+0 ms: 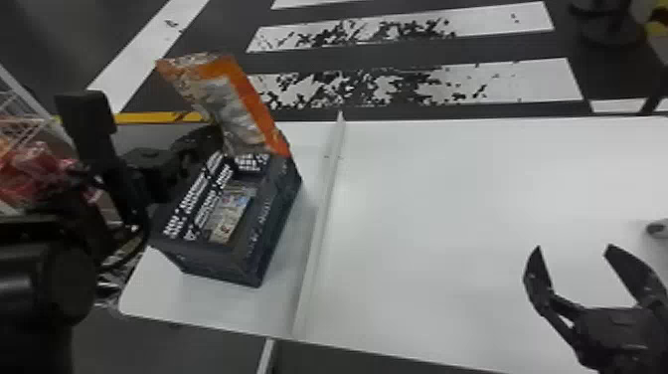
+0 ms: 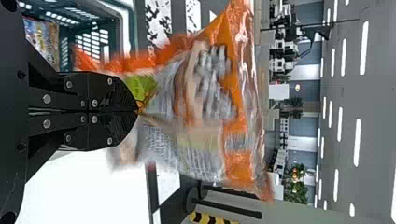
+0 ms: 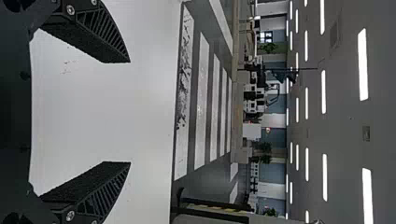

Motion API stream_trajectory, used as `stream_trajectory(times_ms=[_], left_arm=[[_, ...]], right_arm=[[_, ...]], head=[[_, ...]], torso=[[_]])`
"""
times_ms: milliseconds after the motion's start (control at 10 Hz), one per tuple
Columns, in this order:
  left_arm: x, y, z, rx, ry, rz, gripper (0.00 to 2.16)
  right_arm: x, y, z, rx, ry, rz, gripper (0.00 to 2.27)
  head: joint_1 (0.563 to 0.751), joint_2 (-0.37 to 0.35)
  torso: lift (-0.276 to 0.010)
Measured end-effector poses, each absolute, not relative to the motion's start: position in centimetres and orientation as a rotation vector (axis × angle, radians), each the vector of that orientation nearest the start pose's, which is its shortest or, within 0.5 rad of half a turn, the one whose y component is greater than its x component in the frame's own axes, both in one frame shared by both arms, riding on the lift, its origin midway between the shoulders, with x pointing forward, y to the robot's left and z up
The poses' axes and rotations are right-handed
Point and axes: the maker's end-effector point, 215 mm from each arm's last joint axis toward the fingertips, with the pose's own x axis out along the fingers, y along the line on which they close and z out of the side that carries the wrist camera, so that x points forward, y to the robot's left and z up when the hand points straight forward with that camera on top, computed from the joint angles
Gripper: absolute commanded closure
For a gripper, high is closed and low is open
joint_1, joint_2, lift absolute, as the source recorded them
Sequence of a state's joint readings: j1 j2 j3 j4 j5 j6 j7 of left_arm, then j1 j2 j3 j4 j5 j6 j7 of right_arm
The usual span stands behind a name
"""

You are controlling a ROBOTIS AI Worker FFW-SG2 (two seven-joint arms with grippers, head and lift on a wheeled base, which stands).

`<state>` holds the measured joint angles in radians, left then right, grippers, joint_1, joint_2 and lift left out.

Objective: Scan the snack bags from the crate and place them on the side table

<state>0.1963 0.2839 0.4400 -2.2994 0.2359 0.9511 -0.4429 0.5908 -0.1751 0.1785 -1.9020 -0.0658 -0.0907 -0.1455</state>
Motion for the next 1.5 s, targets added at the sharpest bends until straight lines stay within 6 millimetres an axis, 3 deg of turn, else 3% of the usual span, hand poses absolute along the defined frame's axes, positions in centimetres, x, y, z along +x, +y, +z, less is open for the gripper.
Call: stream_trajectory(times_ms=[200, 400, 600, 800, 1100, 1500], left_arm=[[46.7, 38.6, -28.6, 0.026, 0.386, -0.14, 2.13], [45.8, 39.0, -28.7, 0.016, 0.386, -0.138, 2.13], [45.9, 36.8, -28.2, -0.02, 0.368, -0.182, 2.13], [46.5, 31.3, -28.0, -0.077, 0.353, -0.266, 2.13], [46.7, 22.6, -29.5, -0.142, 0.379, -0.391, 2.13], [45.7, 10.8, -34.3, -0.194, 0.483, -0.547, 2.13]], right_arm=[[38.9, -18.8, -43.8, -0.005, 0.194, 0.077, 0.11], [38.9, -18.6, -43.8, 0.0, 0.191, 0.079, 0.11], [38.6, -18.4, -43.4, 0.007, 0.181, 0.082, 0.11], [38.2, -18.6, -42.8, 0.012, 0.166, 0.075, 0.11], [37.9, -19.1, -41.9, 0.015, 0.147, 0.064, 0.11], [37.5, -19.6, -41.6, 0.014, 0.144, 0.055, 0.11]], head=[[0.695, 0.252], [0.695, 0.267], [0.695, 0.249], [0.695, 0.176], [0.695, 0.06], [0.695, -0.103]], torso=[[-0.081], [-0.081], [-0.081], [-0.081], [-0.081], [-0.081]])
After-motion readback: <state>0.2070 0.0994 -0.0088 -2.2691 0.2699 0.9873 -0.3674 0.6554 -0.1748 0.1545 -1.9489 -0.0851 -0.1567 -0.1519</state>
